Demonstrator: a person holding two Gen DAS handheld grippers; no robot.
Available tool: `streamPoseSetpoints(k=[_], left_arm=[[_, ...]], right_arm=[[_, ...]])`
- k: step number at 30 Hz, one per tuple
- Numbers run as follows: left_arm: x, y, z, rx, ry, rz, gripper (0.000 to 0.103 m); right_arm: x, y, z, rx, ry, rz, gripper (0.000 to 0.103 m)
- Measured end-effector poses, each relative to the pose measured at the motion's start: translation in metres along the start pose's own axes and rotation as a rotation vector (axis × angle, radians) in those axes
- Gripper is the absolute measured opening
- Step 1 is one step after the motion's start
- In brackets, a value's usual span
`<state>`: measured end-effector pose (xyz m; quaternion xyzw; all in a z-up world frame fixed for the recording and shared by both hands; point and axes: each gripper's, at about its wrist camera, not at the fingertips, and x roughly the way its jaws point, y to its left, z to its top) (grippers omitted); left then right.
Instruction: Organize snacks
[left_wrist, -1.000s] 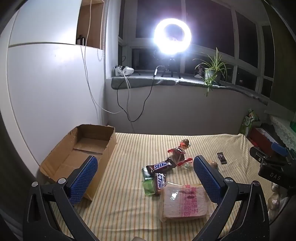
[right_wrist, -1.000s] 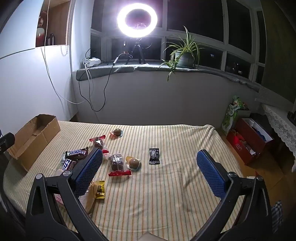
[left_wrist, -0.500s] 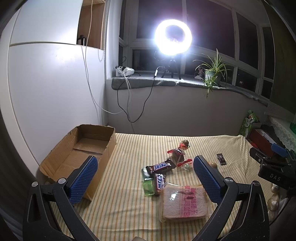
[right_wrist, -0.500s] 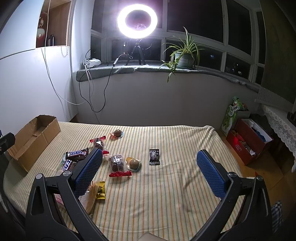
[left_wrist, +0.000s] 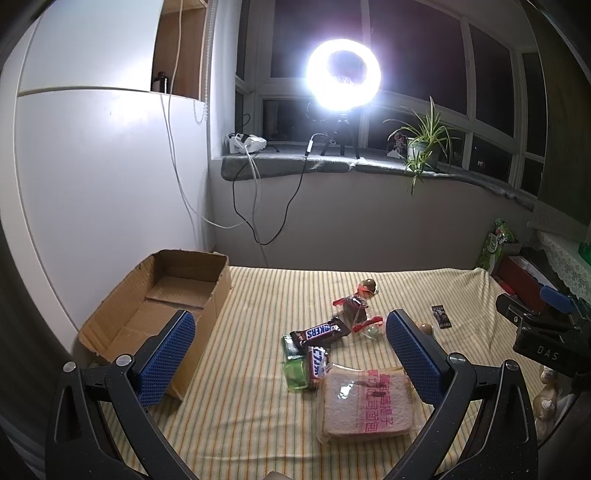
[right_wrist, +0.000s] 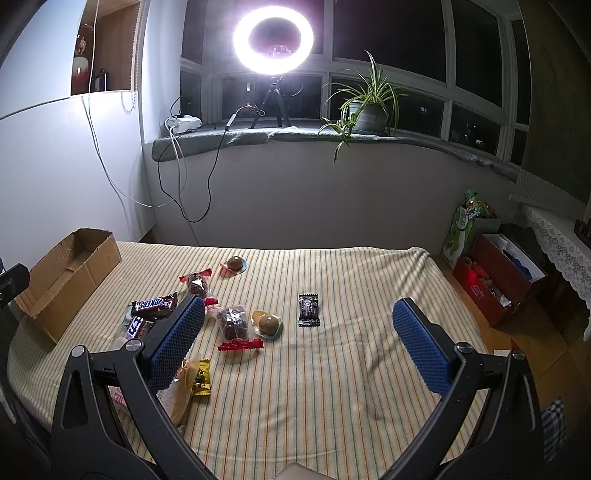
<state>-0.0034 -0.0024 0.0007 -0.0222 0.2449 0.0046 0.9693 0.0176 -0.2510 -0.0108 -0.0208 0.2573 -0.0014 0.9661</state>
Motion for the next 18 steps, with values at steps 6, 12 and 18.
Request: streamPoseSetpoints(k=[6,12,18], left_arm=[[-0.0002,0.0005,0.0009,-0.003,-0.002,0.001,0.102],[0.0006,0.0026,0.0004,-0.006,-0.002,0.000,0.102],[0.0012,0.0022,-0.0007,-0.002,-0.004,-0.002,0.102]], right_arm=[[0.0000,0.0001,0.0000,0.002,0.001,0.001,0.103],[0.0004,0.0028,-0.0012,0.001,0.004,0.001,0.103],[0.0012,0.0019,-0.0013,0.001,0.004,0.001,0.103]])
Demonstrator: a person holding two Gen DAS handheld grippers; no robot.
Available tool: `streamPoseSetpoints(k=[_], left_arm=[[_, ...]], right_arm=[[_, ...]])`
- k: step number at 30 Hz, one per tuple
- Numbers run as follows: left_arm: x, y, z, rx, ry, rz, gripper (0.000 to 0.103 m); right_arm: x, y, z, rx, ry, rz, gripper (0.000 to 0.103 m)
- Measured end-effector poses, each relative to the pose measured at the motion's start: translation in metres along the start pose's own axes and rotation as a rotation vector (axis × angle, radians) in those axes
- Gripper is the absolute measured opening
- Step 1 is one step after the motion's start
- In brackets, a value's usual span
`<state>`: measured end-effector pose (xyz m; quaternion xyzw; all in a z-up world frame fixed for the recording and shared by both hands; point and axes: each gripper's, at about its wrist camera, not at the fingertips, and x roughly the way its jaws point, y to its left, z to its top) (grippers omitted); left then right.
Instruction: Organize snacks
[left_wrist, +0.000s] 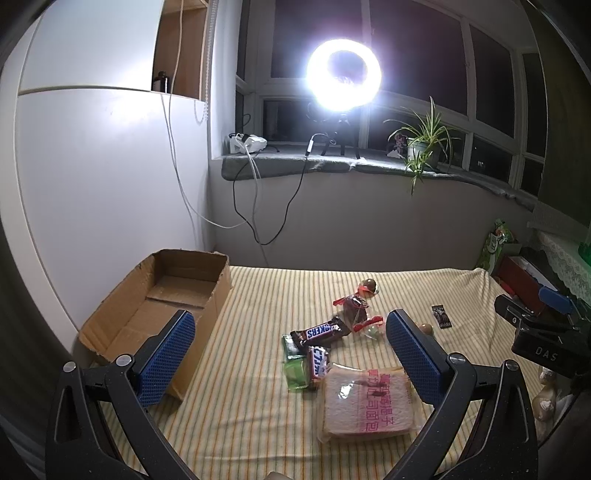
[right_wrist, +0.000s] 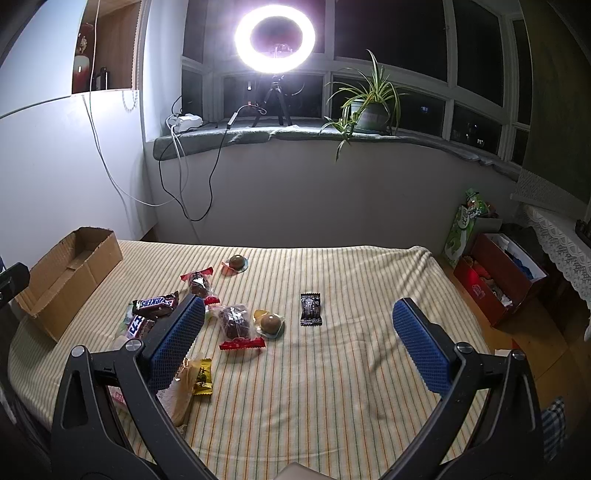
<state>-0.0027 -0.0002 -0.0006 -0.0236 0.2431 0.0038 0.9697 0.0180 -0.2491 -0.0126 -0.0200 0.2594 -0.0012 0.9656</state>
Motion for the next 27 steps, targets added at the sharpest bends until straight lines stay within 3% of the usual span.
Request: streamPoseSetpoints(k=[27], left_arm=[[0.0045,0.0015,-0.0052,-0.001,0.016,-0.013,0.102]], right_arm=[[0.0039,0.0029,-0.0049,-0.006,0.012,0.009,0.103]])
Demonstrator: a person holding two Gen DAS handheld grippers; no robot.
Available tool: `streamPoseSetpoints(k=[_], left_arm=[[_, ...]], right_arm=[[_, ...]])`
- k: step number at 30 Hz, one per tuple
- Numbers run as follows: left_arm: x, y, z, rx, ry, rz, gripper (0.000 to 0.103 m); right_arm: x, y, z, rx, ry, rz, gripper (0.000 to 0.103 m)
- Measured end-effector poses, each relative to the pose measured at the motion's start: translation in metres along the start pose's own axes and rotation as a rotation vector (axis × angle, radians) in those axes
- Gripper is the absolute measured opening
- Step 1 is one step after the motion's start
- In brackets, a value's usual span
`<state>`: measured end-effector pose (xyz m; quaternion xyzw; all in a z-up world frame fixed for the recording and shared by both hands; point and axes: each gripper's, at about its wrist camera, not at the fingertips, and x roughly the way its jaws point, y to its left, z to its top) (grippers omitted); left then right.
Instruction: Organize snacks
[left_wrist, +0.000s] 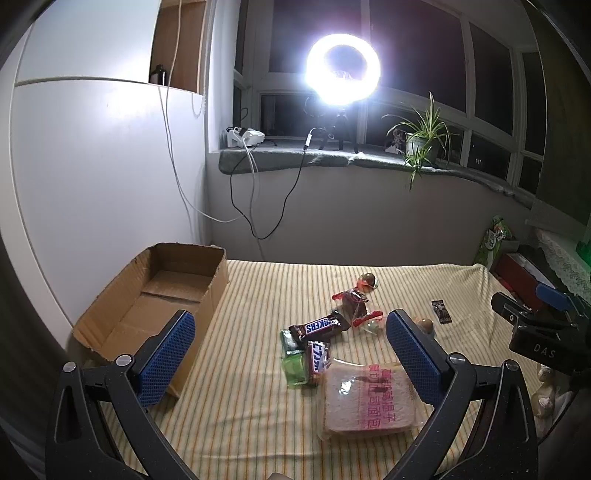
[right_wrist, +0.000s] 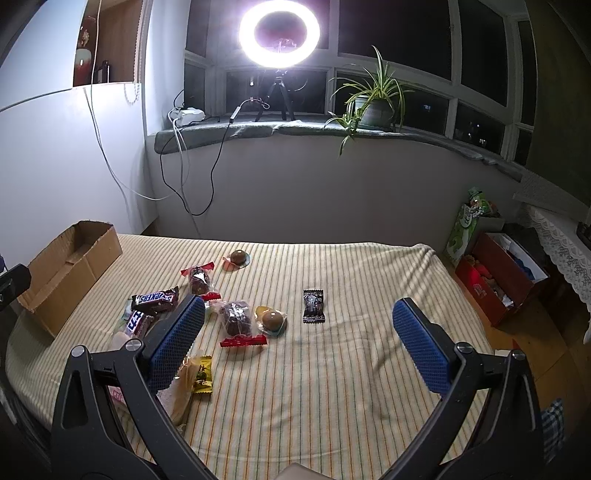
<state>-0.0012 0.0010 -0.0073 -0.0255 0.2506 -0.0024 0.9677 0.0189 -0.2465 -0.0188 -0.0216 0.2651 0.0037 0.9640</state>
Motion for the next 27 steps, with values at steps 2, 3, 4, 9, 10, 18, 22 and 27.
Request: streamPoseSetpoints(k=[2,3,4,9,10,18,22,27], left_arm=[[0.000,0.000,-0.001,0.000,0.001,-0.001,0.102],[0.001,0.000,-0.001,0.000,0.004,-0.002,0.102],[0.002,0.001,-0.002,-0.001,0.007,-0.003,0.102],[0.013,0.004,-0.010,-0.005,0.047,-0.020,0.101],[0.016,0.006,-0.013,-0.012,0.060,-0.027,0.098],[0.034,0.012,-0.036,-0.040,0.157,-0.109,0.075],[0.042,0.012,-0.045,-0.070,0.213,-0.201,0.061],[0.054,0.010,-0.056,-0.115,0.286,-0.290,0.053]], right_arm=[[0.002,0.001,-0.002,-0.001,0.005,0.002,0.103],[0.003,0.001,-0.004,-0.003,0.008,0.003,0.103],[0.007,0.002,-0.004,-0.006,0.013,0.005,0.103],[0.016,0.003,-0.009,-0.007,0.049,0.039,0.098],[0.019,0.003,-0.012,-0.006,0.064,0.052,0.095],[0.039,0.010,-0.035,0.000,0.198,0.182,0.073],[0.049,0.016,-0.048,0.040,0.281,0.300,0.063],[0.056,0.031,-0.059,0.037,0.337,0.369,0.056]])
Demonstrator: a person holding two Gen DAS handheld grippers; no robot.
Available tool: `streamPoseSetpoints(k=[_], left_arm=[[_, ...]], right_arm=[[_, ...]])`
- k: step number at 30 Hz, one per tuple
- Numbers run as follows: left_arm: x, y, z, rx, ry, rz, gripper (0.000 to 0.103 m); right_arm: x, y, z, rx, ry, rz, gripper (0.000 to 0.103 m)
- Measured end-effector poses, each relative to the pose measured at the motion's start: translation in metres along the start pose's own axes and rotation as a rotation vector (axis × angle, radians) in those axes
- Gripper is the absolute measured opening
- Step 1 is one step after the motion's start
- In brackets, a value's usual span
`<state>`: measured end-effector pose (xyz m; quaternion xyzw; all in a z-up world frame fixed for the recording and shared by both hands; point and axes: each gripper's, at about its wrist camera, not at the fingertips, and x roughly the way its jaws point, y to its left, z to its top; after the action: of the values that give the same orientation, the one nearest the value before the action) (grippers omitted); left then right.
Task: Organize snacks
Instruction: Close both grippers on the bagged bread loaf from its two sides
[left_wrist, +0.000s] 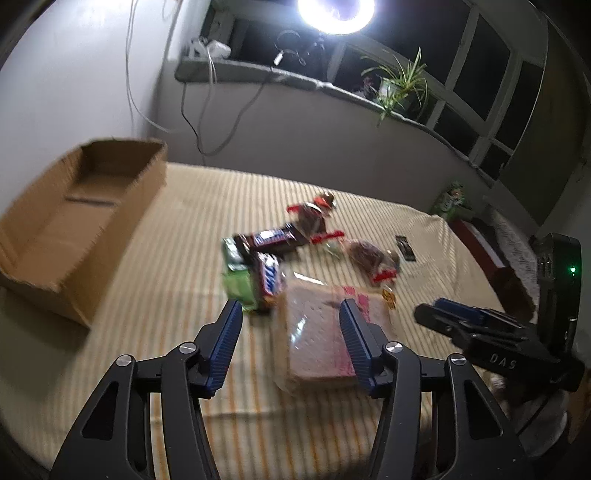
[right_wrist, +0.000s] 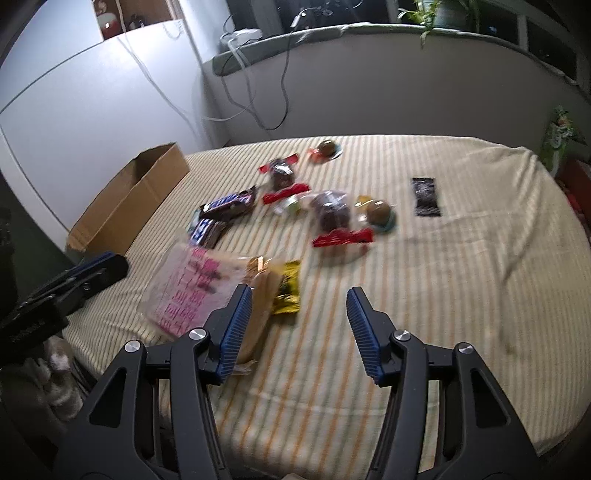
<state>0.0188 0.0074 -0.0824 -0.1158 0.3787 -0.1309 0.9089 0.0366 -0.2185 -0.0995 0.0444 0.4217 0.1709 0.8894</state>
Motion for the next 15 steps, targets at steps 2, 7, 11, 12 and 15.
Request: streamPoseSetpoints(k=[2,7,11,12,15], left_arm=[[0.005,0.001,-0.002,-0.016,0.025,-0.030,0.048],[0.014,0.007,-0.007,-0.059,0.069,-0.072,0.042],[0.021,0.010,-0.011,-0.086,0.099,-0.104,0.040],[0.023,0.011,-0.011,-0.089,0.106,-0.109,0.040],[0.029,0.014,-0.012,-0.103,0.124,-0.122,0.040]], right_arm=[[0.004,0.006,-0.001,-0.008,0.019,0.026,0.055],[0.017,0.010,-0.004,0.015,0.076,0.104,0.050],[0.020,0.010,-0.006,0.040,0.099,0.154,0.049],[0.021,0.011,-0.005,0.044,0.103,0.164,0.049],[0.026,0.011,-0.004,0.056,0.120,0.188,0.047]])
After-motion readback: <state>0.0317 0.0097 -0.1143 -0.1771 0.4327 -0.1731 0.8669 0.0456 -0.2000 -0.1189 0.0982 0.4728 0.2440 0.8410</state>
